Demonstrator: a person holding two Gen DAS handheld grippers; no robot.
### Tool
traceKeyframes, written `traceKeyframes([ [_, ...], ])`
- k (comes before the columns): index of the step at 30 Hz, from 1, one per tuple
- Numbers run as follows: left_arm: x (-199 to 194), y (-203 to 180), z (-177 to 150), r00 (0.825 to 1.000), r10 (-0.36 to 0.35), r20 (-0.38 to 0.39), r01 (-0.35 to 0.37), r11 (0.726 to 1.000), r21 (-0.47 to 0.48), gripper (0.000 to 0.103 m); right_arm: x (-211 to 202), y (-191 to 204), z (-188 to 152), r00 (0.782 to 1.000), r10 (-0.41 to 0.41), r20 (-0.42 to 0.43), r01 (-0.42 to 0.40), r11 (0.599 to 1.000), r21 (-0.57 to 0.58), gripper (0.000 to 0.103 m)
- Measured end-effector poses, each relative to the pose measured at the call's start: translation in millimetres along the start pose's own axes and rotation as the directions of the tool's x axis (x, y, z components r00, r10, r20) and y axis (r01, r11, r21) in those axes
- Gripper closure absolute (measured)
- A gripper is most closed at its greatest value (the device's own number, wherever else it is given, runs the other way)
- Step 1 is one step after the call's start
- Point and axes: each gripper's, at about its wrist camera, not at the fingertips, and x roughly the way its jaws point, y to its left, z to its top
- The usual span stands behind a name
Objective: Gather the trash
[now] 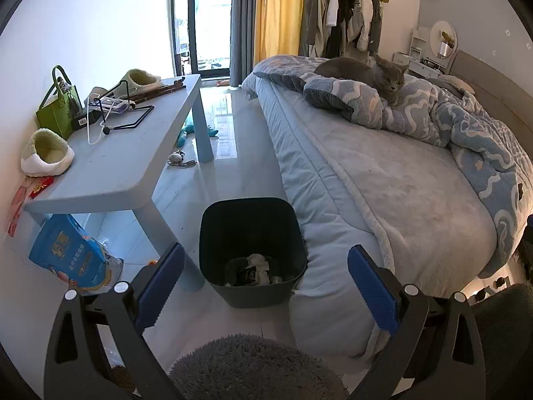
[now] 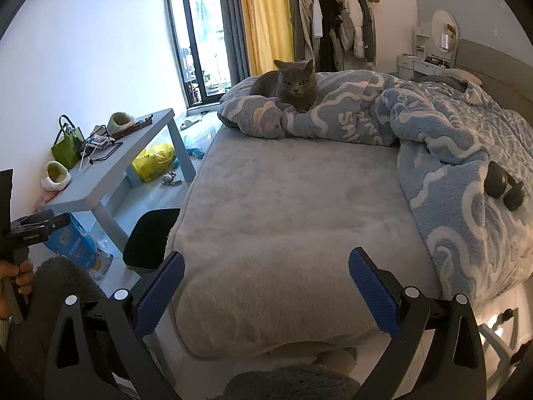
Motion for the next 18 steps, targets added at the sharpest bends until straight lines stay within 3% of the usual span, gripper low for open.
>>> traceKeyframes([
  [18,0.9,0.4,-0.3,1.000,0.003,-0.003,-0.003,1.000,0.000,0.003,-0.4,0.5,-0.1,1.000,0.002,0.000,-0.002,1.000,0.005,0.003],
])
